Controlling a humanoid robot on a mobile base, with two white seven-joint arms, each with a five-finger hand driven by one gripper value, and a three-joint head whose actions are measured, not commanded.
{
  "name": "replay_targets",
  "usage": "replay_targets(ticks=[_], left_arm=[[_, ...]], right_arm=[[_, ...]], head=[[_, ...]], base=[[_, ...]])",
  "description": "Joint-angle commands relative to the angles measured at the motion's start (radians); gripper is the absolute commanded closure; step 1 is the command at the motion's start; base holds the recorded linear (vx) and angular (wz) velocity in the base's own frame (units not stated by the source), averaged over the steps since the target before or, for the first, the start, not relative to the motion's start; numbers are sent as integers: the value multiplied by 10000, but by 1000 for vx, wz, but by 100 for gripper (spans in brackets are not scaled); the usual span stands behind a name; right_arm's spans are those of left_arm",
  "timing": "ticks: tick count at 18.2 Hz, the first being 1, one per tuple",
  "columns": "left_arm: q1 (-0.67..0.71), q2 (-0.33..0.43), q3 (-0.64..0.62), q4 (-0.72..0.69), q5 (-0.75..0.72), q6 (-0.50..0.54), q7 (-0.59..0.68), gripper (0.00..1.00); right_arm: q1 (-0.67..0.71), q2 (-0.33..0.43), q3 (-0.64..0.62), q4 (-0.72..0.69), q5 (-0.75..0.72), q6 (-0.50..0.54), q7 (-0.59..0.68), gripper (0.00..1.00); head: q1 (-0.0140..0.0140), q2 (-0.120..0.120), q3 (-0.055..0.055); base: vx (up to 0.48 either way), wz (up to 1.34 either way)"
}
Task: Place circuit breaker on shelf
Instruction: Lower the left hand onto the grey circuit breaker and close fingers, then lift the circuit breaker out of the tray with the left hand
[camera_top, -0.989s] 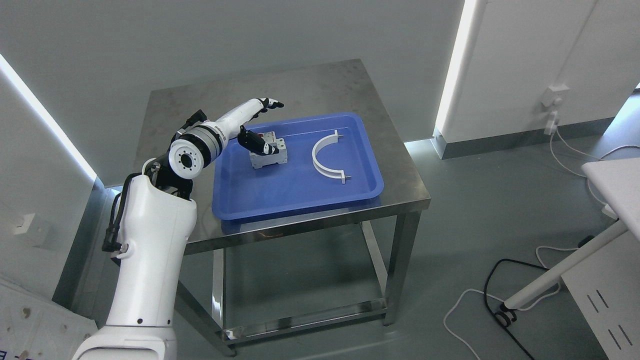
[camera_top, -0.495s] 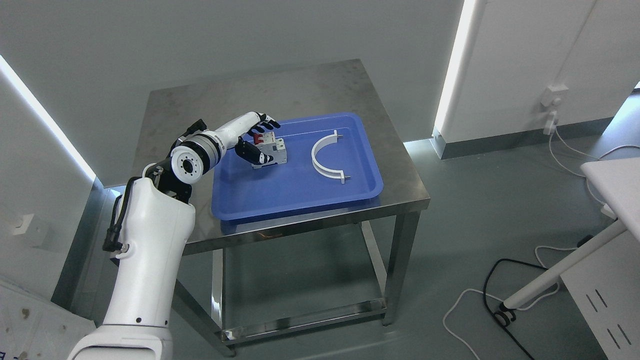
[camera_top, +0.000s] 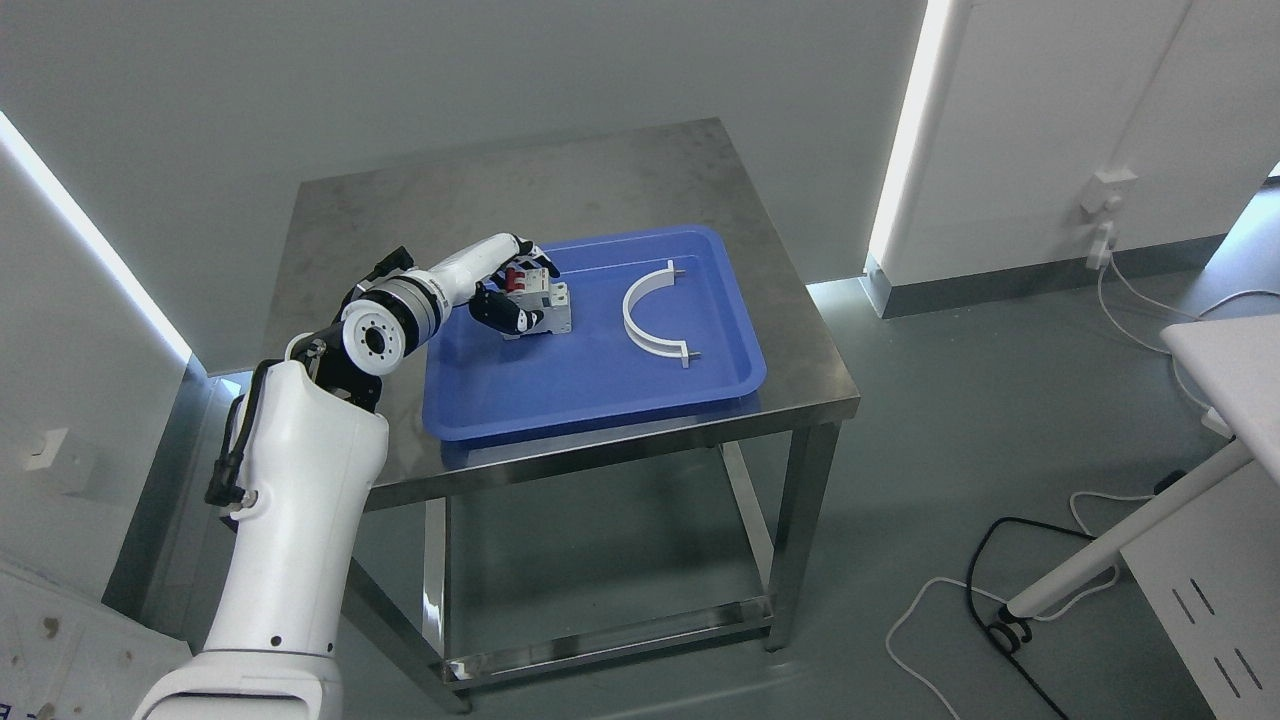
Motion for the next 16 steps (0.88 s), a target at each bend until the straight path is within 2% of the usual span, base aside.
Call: replay_targets(ticks=[1,4,6,8,11,16], left_arm=[[15,7,347,231,-10,-447,9,73],[15,7,805,216,96,-586,253,81],[-46,-465,1630,33,386,-982,316,87],[-47,-954,3024,-882,1593,-1703,270,98],[396,-954,4165,-2524,3558,-1783,498,98],[2265,-954,4060,-5208,5572,-1369,4006,98]], right_arm=[[153,-175,0,1,-8,-778,0,0],[153,-175,0,1,-8,-778,0,0],[153,-175,0,1,7,-778,0,0],[153,-175,0,1,7,-778,0,0],[153,-175,0,1,7,-778,0,0],[153,-175,0,1,-8,-778,0,0]], head=[[0,0,0],[0,0,0],[0,0,0],[0,0,0],[0,0,0],[0,0,0]], base=[[0,0],[0,0],[0,0],[0,0],[0,-4],[1,-8]])
